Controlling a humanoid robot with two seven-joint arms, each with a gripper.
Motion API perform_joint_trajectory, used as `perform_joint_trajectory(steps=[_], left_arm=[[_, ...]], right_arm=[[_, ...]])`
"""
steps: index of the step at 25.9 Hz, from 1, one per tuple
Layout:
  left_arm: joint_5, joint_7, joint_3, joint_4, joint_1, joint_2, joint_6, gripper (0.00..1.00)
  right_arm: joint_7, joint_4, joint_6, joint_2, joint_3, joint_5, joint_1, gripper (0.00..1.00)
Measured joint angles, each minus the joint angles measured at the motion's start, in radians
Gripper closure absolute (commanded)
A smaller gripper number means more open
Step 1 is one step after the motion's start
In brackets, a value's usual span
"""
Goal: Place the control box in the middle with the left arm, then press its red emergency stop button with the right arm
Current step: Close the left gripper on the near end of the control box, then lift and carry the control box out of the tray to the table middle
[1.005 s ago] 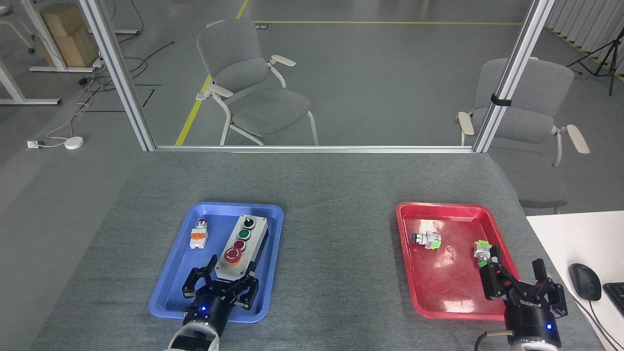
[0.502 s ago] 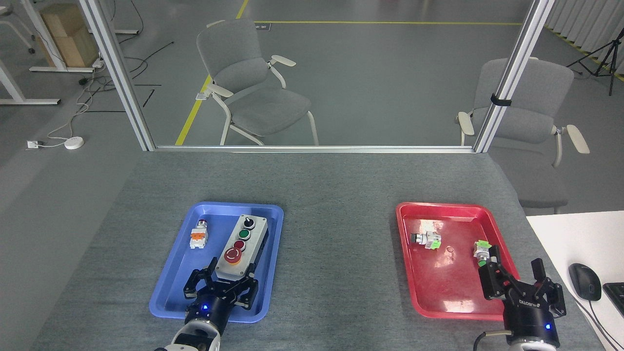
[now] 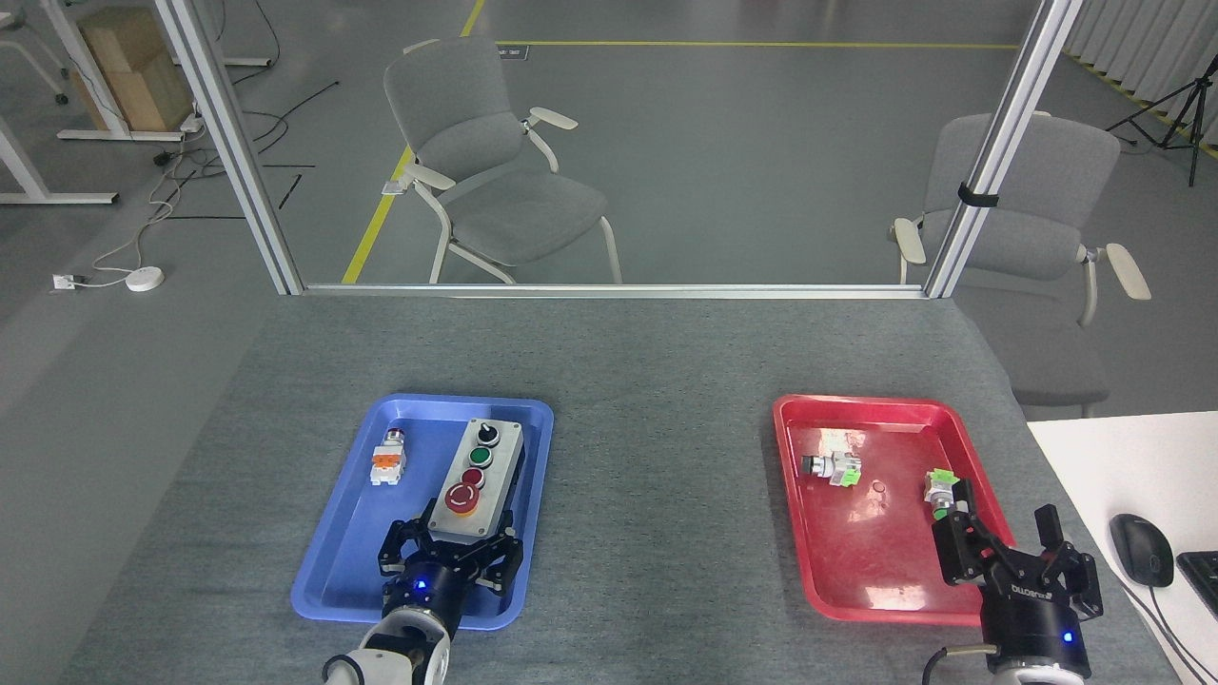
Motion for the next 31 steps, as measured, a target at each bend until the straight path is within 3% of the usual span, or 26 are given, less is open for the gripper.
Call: perform_joint_trajectory(steps=[8,10,14,21,25,31], left_arm=[[0.0,-0.006,-0.001,0.075,-0.046,-0.02,-0.001,0.05],[0.0,-0.006,-0.001,0.091,-0.061,-0.02,-0.002,0.1],[-0.001,-0.006,-0.002,0.109,-0.083,-0.02,-0.006,0.35],[-0.001,-0.015,-0.002,0.108,-0.093,-0.004,-0.016,1.0],[0.014,-0.016,0.005,0.05,-0.089,0.01,-0.063,1.0],[0.107,-0.013,0.019,-0.235,0.005,0.093,-0.114,1.0]], right_arm=[[0.002,0.0,0.0,0.002,-0.001,0.0,0.0,0.01],[0.003,0.0,0.0,0.003,0.0,0.0,0.0,0.01],[0.003,0.0,0.0,0.002,0.0,0.0,0.0,0.01],[0.003,0.0,0.001,0.002,0.0,0.0,0.0,0.01],[0.003,0.0,0.001,0.002,0.0,0.0,0.0,0.01],[0.005,0.0,0.001,0.001,0.0,0.0,0.001,0.01]])
